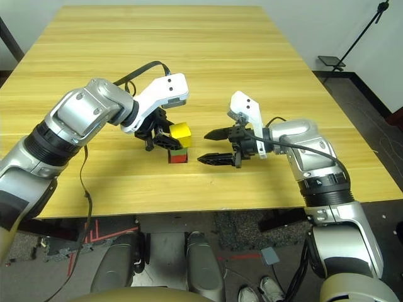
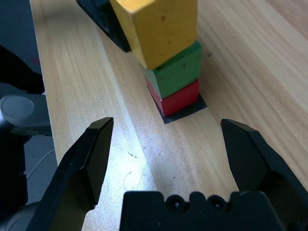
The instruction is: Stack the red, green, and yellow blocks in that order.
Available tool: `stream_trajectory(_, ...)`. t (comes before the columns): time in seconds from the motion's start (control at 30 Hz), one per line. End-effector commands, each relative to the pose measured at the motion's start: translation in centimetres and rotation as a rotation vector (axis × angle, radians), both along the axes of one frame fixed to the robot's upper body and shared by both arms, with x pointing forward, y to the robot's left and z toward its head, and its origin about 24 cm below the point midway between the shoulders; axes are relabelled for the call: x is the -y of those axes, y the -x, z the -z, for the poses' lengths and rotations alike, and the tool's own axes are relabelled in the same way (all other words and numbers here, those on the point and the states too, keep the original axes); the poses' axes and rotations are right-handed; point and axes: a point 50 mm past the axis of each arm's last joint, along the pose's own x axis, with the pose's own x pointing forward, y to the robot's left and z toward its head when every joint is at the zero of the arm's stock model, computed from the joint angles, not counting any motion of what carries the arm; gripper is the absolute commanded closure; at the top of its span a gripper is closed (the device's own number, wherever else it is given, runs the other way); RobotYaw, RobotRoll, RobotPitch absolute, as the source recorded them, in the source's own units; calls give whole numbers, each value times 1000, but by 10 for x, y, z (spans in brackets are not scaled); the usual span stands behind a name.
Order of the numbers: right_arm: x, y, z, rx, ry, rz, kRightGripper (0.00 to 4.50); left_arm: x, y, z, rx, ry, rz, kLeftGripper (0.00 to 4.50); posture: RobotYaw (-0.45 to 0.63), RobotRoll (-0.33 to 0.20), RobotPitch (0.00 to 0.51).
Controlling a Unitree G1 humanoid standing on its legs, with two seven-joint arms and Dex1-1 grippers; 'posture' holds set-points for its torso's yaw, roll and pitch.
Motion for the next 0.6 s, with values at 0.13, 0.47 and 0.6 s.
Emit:
stream_trajectory(0.13,2,4,-3,5,-15,7,0,1,-5,-3,31,-10,10,2541,154,-39,113)
stream_trajectory(0.47,4,4,-4,2,-12,13,0,-1,-4,-1,25,-10,15,2541,158,-43,114)
stream_trajectory(0.6,4,4,-4,2,-13,14,0,-1,-3,-1,24,-9,16,2541,165,-47,112)
